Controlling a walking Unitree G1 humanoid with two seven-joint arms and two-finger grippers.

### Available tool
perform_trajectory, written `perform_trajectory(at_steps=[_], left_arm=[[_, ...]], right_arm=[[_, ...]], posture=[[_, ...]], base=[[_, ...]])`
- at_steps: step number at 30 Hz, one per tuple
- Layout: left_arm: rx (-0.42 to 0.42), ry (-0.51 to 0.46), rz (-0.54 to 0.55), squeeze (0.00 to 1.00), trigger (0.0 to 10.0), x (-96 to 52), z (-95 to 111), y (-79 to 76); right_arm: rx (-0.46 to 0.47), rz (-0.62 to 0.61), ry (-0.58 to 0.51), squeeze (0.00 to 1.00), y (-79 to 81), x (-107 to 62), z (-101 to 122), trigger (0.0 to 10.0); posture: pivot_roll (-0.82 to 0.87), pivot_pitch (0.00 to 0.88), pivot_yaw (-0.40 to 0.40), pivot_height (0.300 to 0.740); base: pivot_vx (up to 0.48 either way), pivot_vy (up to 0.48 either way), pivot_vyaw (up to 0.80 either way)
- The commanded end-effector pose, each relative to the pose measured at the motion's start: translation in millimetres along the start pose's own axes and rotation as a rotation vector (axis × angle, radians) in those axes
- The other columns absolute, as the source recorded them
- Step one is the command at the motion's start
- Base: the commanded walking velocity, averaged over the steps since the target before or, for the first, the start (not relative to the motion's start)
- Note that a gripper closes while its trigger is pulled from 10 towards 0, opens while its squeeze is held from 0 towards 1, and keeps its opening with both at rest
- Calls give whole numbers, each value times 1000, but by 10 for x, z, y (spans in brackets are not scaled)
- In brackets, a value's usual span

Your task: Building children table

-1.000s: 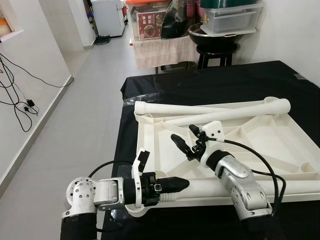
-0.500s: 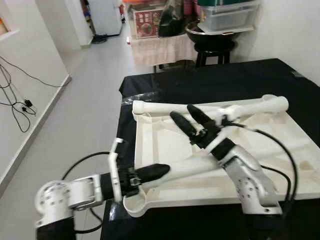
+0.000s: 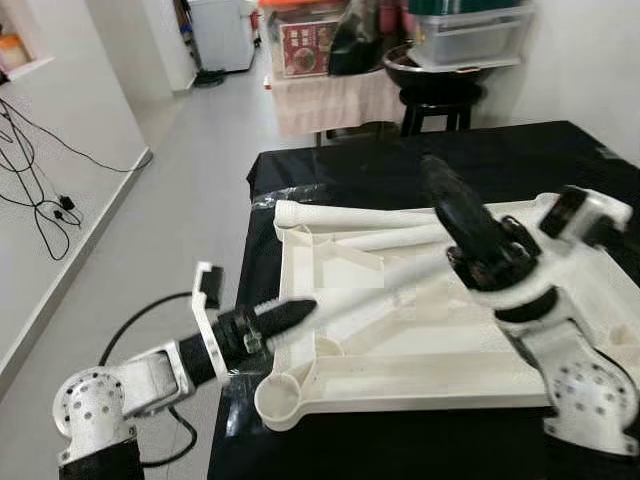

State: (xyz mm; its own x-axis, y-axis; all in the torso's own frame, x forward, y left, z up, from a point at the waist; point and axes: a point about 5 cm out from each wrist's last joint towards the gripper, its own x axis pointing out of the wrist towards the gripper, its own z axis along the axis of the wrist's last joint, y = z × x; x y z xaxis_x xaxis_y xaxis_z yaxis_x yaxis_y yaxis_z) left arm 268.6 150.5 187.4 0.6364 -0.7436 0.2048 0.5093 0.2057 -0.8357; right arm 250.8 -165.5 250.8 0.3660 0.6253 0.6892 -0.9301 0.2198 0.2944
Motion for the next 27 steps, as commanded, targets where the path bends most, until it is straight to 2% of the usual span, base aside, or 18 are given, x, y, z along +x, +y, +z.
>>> perform_trajectory(at_steps=[1,3,8,12,14,18,27], left_arm=[[11,-119,-22,0,0,-17,164,-29],[27,-190,-72,0,0,2,285,-105],[44,-250,-147,0,0,27,390,-210],[63,-136,-269,0,0,58,250,-348],[72,-93,-298,0,0,68,159,-388],[56,-81,-306,0,0,75,98,-391],[28,-20,-384,0,0,60,-41,-472]], right_arm=[[8,-22,8,0,-26,-53,19,10000],[-9,-71,45,0,-78,-121,3,10000],[-12,-128,126,0,-132,-195,-90,10000],[-34,-180,251,0,-187,-166,-316,10000],[5,-138,244,0,-131,-95,-357,10000],[22,-64,212,0,-42,35,-341,10000],[16,-24,205,0,-20,144,-334,10000]], posture=[[-61,8,63,740],[-59,10,60,740],[-60,13,59,740],[-57,13,61,740],[-57,13,61,740],[-52,14,61,740],[-54,13,57,740]], base=[[0,0,0],[0,0,0],[0,0,0],[0,0,0],[0,0,0],[0,0,0],[0,0,0]])
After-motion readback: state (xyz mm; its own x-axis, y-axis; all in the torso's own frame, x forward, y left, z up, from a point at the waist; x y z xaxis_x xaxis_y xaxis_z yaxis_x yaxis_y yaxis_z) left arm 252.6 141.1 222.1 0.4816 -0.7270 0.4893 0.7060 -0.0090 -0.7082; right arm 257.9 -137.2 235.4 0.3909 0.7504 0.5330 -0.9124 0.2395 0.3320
